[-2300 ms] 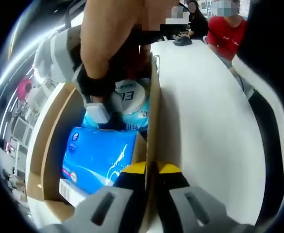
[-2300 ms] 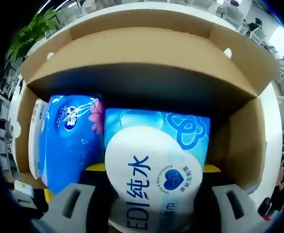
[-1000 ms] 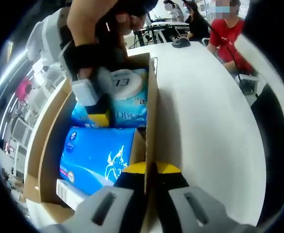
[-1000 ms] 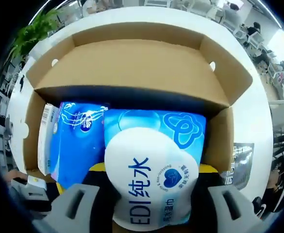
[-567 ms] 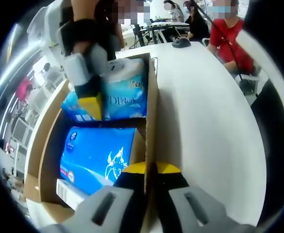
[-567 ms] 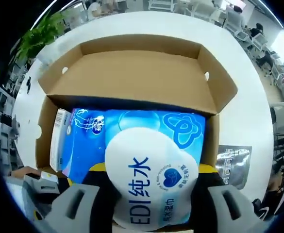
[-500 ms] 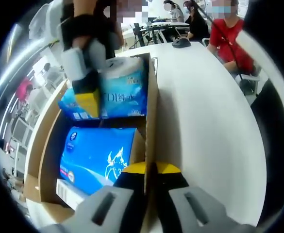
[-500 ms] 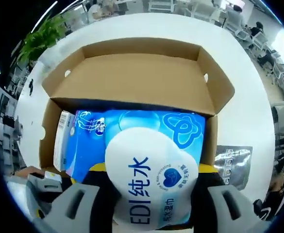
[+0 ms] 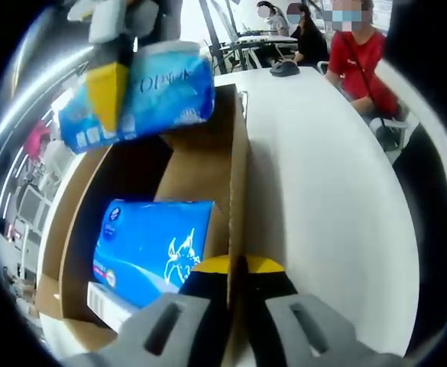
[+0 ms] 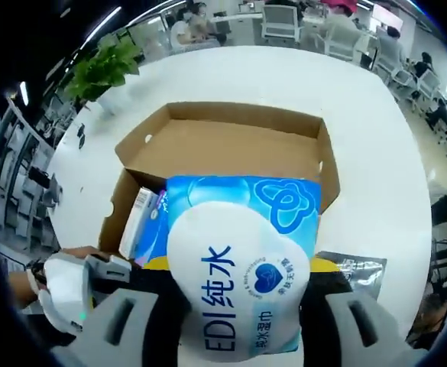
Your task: Operate the shoe box by opening the lid, removing the specified soft item, and placing it in the target area until the item is outside and the box remains undamaged.
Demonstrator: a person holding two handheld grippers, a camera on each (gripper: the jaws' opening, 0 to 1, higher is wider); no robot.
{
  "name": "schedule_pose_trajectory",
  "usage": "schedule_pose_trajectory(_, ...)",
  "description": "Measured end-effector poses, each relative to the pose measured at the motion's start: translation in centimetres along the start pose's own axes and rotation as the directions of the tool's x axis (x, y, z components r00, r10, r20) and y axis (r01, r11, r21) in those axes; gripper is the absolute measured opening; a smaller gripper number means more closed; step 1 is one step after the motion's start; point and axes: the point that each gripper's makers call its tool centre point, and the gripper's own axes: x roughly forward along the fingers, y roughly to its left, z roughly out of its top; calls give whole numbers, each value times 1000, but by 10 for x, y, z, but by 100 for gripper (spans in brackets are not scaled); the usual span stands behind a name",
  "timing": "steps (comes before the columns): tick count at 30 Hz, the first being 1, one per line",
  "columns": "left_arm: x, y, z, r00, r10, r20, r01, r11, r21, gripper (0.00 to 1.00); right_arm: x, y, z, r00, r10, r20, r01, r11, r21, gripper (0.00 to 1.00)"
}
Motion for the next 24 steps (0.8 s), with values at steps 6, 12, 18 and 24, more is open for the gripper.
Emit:
schedule_pose_trajectory(6, 0, -1, 1, 1000, -5, 3, 5, 1000, -7, 3, -14, -2, -6, 1000, 21, 5, -21, 999, -49, 60)
schedule_pose_trajectory(12, 0, 0, 1, 1000, -3, 1, 3, 1000, -6, 3, -39, -3, -7, 998, 58, 31, -56, 997, -60, 60)
schedule_pose_trajectory(18, -1, -1, 2, 1000, -5, 1, 5, 1000, -7, 3, -62, -14, -12, 998, 63, 31, -58, 990, -128, 60)
schedule_pose_trajectory(24, -2, -1, 2, 1000, 1, 3, -1, 1000, -6, 3, -76, -35, -19, 999, 42, 9, -39, 975, -219, 60)
